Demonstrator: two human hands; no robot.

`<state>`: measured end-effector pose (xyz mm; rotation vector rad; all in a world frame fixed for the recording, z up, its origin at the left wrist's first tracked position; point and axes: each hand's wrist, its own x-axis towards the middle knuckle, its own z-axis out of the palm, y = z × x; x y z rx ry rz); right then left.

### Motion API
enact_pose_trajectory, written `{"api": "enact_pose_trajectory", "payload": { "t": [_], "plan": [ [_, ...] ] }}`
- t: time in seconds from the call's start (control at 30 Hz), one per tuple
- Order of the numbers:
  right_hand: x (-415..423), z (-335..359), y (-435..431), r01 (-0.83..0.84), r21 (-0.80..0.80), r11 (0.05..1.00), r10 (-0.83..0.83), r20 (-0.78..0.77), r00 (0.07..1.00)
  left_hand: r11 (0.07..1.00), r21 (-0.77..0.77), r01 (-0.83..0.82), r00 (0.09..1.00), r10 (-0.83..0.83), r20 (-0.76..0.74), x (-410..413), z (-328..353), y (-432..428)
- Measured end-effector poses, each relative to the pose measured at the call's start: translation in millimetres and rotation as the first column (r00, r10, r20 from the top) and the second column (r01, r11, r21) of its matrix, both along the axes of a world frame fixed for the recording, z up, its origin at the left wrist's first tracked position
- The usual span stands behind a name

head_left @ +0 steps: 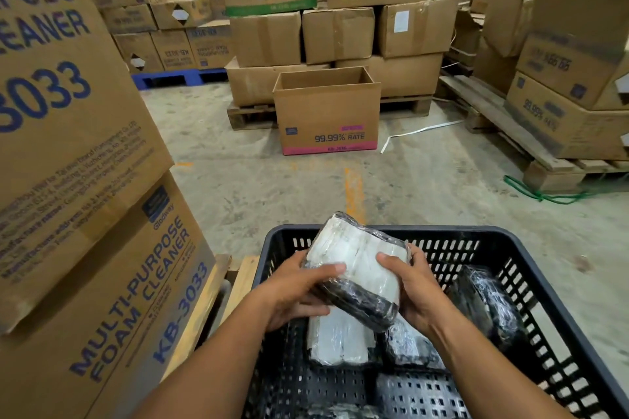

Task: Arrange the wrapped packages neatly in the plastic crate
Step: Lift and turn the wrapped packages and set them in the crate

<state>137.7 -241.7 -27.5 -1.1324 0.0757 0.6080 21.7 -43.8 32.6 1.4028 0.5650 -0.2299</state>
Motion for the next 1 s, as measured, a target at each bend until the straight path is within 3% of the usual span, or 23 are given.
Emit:
{"api": "enact_pose_trajectory", "payload": {
  "t": [0.1,0.2,0.4,0.6,0.77,0.8,0.87,1.0],
  "plan": [
    [1,3,-2,-0.089,0.068,0.994,0.091,-0.032,0.995,0.968,-0.015,-0.249,0.963,0.249,0.108,8,-4,4],
    [3,7,-9,-0.207,0.016,0.978,0.208,-0.027,0.978,0.937,-0.004,-0.348,0.927,0.345,0.145,8,-6,13],
    [1,4,-6,-0.251,-0.079,0.965,0.254,0.041,0.966,0.967,-0.008,-0.254,0.961,0.253,0.108,3,-7,23],
    [-4,6,-3,-0.321,-0.121,0.939,0.330,0.063,0.942,0.920,0.069,-0.386,0.911,0.369,0.187,10,-12,20],
    [-8,-1,3,-0.305,-0.086,0.948,0.312,0.081,0.947,0.948,0.009,-0.317,0.932,0.309,0.190,10,-13,22],
    [-9,-3,4,-0.283,-0.081,0.956,0.289,0.076,0.954,0.950,0.051,-0.308,0.935,0.292,0.202,10,-11,21],
    [-11,-10,7,-0.246,-0.075,0.967,0.250,0.062,0.966,0.902,0.281,-0.328,0.933,0.263,0.244,11,-7,20],
    [-14,-29,9,-0.217,-0.194,0.957,0.229,0.044,0.972,0.543,0.769,-0.337,0.942,0.189,0.278,0,-8,28]
  ]
}}
